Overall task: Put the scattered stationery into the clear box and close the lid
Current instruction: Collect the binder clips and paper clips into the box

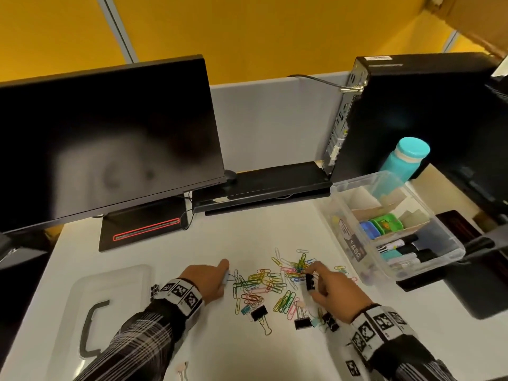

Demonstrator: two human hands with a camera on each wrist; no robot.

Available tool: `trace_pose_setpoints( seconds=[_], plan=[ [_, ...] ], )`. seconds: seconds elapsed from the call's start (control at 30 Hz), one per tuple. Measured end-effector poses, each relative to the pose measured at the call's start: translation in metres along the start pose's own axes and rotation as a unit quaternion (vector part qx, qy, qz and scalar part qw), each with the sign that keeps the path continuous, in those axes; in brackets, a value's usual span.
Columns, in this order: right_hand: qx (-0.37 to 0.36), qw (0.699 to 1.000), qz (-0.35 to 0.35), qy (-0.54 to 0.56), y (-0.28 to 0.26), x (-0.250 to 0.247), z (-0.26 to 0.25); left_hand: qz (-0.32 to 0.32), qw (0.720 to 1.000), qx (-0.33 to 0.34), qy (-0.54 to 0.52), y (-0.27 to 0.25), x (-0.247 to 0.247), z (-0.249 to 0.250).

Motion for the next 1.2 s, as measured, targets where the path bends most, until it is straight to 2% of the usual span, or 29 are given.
trace_pose_setpoints(
  seconds=[0.1,0.17,0.23,0.3,0.37,0.47,0.57,0.67,0.77,0.93,1.03,1.1,1.2],
  plan=[
    [0.011,0.991,0.069,0.111,-0.009,-0.046,-0.006,0.033,0.997,-0.032,-0.057,-0.007,0.007,0.000],
    [0.031,0.981,0.131,0.143,-0.009,-0.088,-0.007,0.050,0.994,-0.046,-0.081,-0.008,0.009,0.002],
    [0.060,0.975,0.190,0.100,-0.001,-0.131,-0.004,0.055,0.992,-0.055,-0.099,-0.009,0.008,0.006],
    [0.115,0.964,0.241,0.012,0.018,-0.166,0.005,0.064,0.989,-0.061,-0.116,-0.010,0.007,0.012],
    [0.168,0.955,0.229,-0.088,0.048,-0.186,0.018,0.073,0.987,-0.064,-0.129,-0.010,0.007,0.020],
    [0.207,0.953,0.133,-0.179,0.090,-0.190,0.032,0.081,0.985,-0.067,-0.138,-0.008,0.009,0.030],
    [0.223,0.948,0.124,-0.191,0.109,-0.191,0.030,0.089,0.983,-0.070,-0.145,-0.011,0.011,0.038],
    [0.237,0.955,0.119,-0.137,0.113,-0.194,0.024,0.101,0.977,-0.086,-0.165,-0.019,0.013,0.039],
    [0.210,0.966,0.091,-0.122,0.114,-0.192,0.025,0.109,0.971,-0.096,-0.188,-0.027,0.014,0.041],
    [0.150,0.973,0.131,-0.115,0.089,-0.187,0.015,0.118,0.966,-0.097,-0.210,-0.029,0.004,0.053],
    [0.145,0.977,0.159,-0.011,0.054,-0.180,0.021,0.119,0.964,-0.081,-0.225,-0.016,-0.017,0.068],
    [0.120,0.973,0.193,0.024,0.027,-0.170,0.035,0.124,0.967,-0.057,-0.214,0.001,-0.041,0.084],
    [0.084,0.954,0.286,-0.036,-0.006,-0.151,0.068,0.141,0.971,-0.009,-0.190,0.035,-0.090,0.117]
  ],
)
Point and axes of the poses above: each hand's wrist, its own y-axis towards the middle knuckle, its own x-axis out of the palm, z = x × y, the point moved 4 cm from there along y, towards the middle knuckle, and after that the axes turned 6 degrees about x, right-handed, at the moved point
